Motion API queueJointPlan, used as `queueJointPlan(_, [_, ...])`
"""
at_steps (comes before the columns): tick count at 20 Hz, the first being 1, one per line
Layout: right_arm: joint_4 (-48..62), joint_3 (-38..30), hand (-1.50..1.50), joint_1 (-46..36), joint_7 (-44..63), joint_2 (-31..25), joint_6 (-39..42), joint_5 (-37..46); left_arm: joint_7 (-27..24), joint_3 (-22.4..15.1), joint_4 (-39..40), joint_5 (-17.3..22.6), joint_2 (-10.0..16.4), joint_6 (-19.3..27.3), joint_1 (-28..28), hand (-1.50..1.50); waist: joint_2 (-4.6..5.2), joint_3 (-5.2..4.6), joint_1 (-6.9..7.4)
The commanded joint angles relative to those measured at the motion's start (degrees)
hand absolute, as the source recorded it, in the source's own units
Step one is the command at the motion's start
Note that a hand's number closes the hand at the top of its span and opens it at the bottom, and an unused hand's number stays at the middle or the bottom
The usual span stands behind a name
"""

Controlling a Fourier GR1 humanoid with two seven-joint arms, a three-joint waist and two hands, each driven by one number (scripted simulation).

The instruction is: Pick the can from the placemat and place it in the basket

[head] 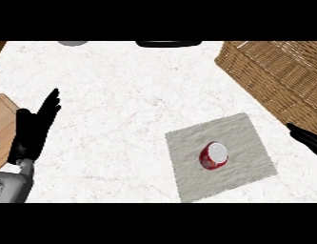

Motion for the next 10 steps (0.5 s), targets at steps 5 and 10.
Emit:
queueJointPlan(5, [-13.2,-4.8,-1.50,1.5,16.9,-8.1,14.8,-10.9,1.1,0.5,1.6,-1.4,-0.8,-1.4,-3.0,0.00,0.36,0.27,2.02])
queueJointPlan(10, [-10.8,-10.9,-1.50,3.2,14.5,-3.4,18.5,-10.8,-0.6,2.7,1.7,-1.9,-2.4,-4.5,-1.7,0.00,0.34,0.33,2.16])
